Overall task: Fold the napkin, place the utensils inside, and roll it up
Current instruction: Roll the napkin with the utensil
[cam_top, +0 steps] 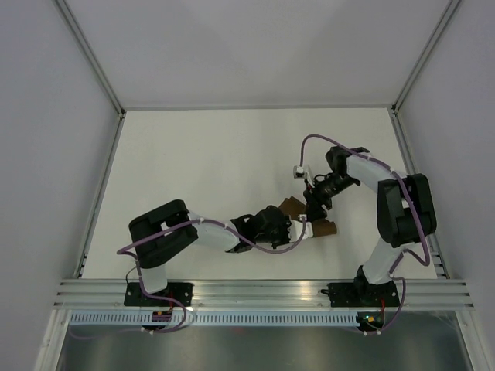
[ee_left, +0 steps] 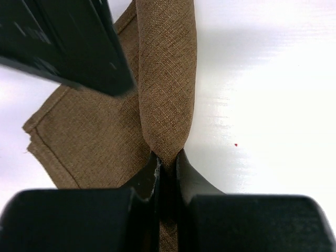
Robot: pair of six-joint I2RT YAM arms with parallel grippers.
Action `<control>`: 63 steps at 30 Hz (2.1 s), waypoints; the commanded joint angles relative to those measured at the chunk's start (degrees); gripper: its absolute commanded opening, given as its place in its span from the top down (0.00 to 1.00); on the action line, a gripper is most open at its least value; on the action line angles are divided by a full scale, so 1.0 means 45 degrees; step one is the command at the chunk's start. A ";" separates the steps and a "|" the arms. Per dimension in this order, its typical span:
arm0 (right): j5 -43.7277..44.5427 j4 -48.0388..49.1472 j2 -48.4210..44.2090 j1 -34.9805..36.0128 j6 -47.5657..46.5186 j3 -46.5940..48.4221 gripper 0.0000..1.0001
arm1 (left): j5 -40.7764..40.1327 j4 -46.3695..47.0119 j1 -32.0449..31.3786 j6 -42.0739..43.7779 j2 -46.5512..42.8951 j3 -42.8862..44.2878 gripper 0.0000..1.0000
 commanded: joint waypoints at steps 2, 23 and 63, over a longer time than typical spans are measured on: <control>-0.0854 0.0856 -0.1719 -0.0905 0.0411 0.0149 0.37 | 0.2879 -0.2983 0.0651 -0.2093 0.0316 0.0529 0.98; 0.3556 0.8862 -0.9866 0.1414 0.1328 -0.8090 0.36 | 0.8859 -0.9316 0.3445 -0.4302 0.4202 0.5705 0.97; 0.5454 1.0253 -0.6898 0.4484 0.2091 -0.8466 0.89 | 0.8588 -0.4203 0.4324 -0.7543 0.1626 0.3735 0.77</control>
